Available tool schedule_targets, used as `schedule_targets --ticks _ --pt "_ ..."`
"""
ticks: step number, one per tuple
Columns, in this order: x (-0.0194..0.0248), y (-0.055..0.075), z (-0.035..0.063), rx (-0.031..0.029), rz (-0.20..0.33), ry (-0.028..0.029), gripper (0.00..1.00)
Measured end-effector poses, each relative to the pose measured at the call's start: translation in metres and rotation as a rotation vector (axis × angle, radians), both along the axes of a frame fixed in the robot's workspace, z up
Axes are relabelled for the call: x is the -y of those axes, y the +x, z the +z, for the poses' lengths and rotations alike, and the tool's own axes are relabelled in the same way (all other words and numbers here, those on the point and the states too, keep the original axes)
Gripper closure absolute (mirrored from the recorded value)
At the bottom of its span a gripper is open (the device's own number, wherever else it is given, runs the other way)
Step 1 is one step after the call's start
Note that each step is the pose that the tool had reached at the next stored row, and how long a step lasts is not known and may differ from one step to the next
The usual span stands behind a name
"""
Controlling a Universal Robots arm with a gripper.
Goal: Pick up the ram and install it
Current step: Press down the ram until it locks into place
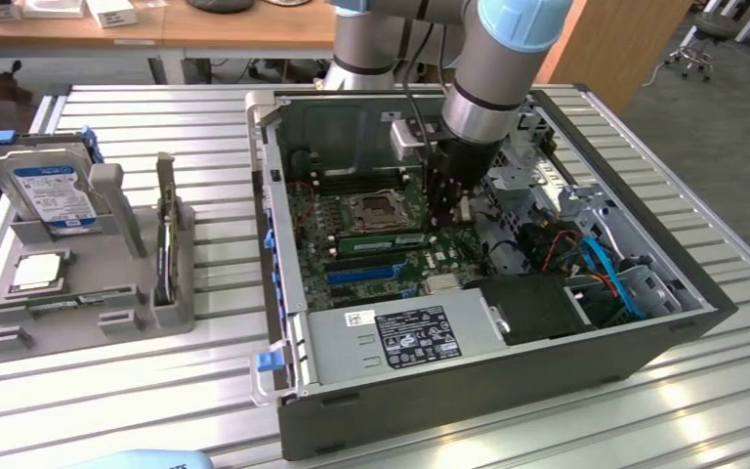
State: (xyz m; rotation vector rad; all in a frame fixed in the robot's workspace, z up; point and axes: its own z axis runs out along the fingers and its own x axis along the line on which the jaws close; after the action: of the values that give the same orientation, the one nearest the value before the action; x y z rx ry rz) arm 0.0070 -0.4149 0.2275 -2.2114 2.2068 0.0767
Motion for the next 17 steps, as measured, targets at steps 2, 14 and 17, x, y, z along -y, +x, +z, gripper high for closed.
schedule_targets --ticks 2,14,17 --pt "0.0000 0.000 0.0039 0.0000 0.000 0.0000 0.90" --pt "0.0000 0.000 0.0133 0.0000 0.000 -0.0004 0.90" --pt "0.0001 -0.003 0.0133 -0.0001 0.000 -0.0005 0.90"
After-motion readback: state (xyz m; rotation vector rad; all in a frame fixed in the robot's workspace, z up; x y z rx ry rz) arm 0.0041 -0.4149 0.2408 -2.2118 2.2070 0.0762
